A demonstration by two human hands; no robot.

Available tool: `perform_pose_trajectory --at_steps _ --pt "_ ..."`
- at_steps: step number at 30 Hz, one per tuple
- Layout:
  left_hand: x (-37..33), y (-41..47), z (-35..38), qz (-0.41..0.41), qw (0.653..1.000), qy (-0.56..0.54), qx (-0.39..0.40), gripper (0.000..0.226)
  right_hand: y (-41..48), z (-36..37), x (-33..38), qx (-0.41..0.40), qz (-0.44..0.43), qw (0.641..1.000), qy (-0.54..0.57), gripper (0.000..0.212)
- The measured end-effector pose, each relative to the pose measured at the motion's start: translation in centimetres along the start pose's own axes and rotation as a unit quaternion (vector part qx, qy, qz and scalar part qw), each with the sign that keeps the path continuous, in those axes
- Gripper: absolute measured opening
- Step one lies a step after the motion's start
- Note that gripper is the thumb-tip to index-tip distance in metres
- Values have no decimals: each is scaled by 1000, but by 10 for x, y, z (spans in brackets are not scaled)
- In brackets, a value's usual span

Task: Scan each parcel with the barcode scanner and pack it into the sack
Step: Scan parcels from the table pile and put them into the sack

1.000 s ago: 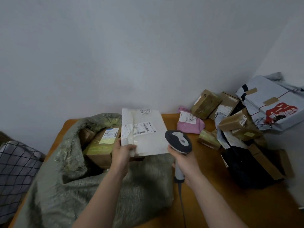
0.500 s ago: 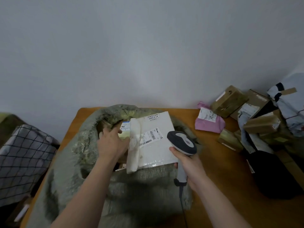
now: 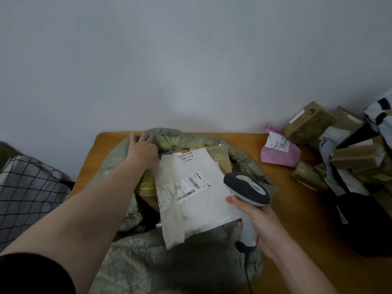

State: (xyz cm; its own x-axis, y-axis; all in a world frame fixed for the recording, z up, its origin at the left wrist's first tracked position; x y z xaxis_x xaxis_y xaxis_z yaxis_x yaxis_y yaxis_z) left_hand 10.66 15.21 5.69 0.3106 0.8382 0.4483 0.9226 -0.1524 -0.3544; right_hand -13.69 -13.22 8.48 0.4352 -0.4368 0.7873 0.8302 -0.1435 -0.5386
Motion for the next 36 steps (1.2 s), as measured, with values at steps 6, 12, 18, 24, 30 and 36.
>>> perform_pose_trajectory --at_steps 6,12,18,24,30,36 --pt "-16 35 -2 50 997 50 40 52 0 -6 -1 -13 3 1000 -2 43" --pt "-14 45 -34 28 992 -112 -49 64 6 -5 -2 -22 3 1000 -3 44" --pt "-17 15 -78 60 963 -208 -162 78 38 14 -8 -4 31 998 56 41" --pt "-16 -26 -78 79 947 -236 -202 62 60 35 -14 53 66 990 110 49" --pt "-38 -46 -55 45 981 -178 -65 46 34 6 -8 55 46 990 125 58" --pt "-93 -75 -100 26 976 -202 -81 35 0 -82 12 -35 -22 989 140 35"
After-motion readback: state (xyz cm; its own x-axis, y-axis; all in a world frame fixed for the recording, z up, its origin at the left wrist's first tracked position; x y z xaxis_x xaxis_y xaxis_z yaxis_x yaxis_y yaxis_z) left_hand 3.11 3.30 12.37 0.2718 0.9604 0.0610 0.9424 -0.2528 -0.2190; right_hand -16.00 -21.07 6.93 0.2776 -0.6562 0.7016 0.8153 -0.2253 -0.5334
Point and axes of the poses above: each hand's wrist, its own y-axis towards the middle knuckle, its own z-axis out of the palm, x = y × z, the point moved 8 cm from there along y, towards the middle knuckle, and after that the axes turned 10 degrees about y, right-handed, at the moved point
